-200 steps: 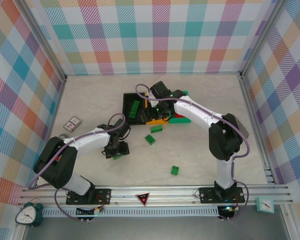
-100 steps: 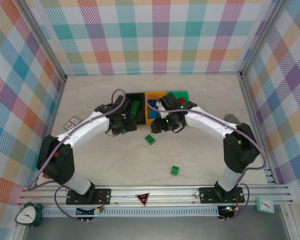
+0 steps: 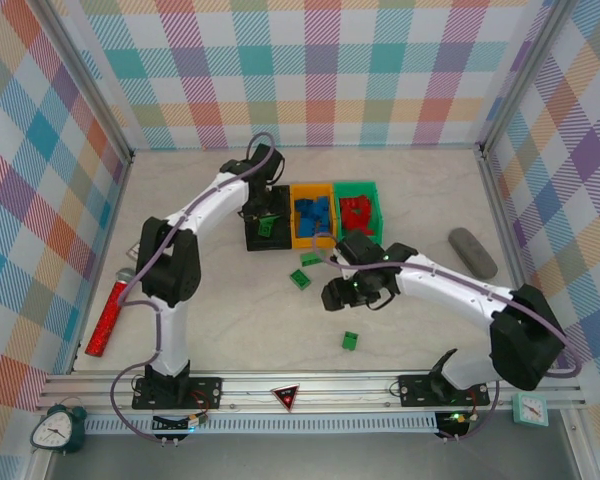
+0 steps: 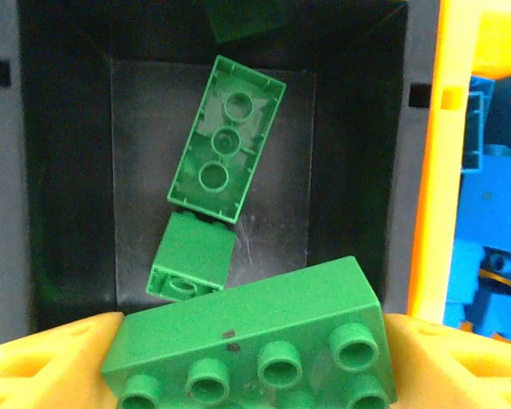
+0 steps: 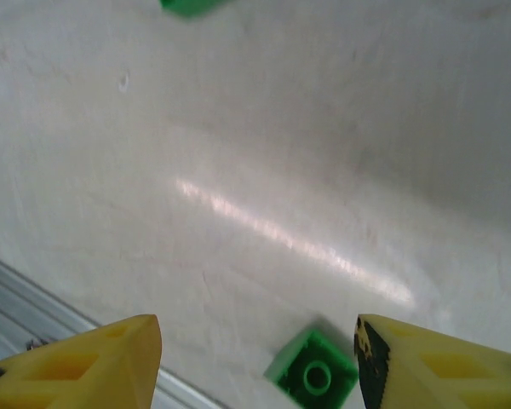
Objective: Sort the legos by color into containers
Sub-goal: Place the lego in the container, then pick up the lego from the bottom-center of the table.
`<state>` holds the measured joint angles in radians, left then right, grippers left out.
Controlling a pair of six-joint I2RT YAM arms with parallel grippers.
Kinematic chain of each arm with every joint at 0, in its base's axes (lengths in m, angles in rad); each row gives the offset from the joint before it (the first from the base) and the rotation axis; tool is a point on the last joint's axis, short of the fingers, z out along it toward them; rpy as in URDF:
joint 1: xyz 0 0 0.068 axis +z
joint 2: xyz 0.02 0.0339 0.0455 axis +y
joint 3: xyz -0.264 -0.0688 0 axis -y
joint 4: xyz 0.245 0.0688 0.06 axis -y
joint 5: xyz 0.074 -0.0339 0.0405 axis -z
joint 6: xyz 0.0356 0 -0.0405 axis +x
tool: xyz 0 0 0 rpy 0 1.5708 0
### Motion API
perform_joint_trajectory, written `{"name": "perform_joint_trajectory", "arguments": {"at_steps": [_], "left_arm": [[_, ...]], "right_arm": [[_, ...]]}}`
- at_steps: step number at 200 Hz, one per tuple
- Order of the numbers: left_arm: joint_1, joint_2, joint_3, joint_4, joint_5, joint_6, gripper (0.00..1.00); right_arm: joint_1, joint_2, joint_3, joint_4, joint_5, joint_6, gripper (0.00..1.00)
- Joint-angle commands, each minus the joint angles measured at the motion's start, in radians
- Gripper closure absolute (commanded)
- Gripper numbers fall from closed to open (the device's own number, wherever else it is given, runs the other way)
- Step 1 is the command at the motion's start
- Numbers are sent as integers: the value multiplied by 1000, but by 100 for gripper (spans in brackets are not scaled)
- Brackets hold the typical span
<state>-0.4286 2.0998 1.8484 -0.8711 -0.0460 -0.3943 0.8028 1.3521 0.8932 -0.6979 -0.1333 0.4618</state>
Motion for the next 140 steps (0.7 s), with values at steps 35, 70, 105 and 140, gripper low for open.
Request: {"name": "perform_joint_trajectory", "arguments": {"at_steps": [35, 70, 105, 140], "left_arm": [[5, -170, -104, 6, -8, 20, 0], [-5, -342, -255, 84, 20, 36, 2], [-21, -499, -430, 182, 27, 35, 3], [-30, -614, -569, 246, 26, 19, 4]], "right_arm": [[50, -51, -107, -52, -21, 117, 34], [60, -46, -129, -62, 10, 163, 33], [63, -3, -120, -35, -4, 179, 33], [93, 66, -102, -45, -12, 201, 34]]}}
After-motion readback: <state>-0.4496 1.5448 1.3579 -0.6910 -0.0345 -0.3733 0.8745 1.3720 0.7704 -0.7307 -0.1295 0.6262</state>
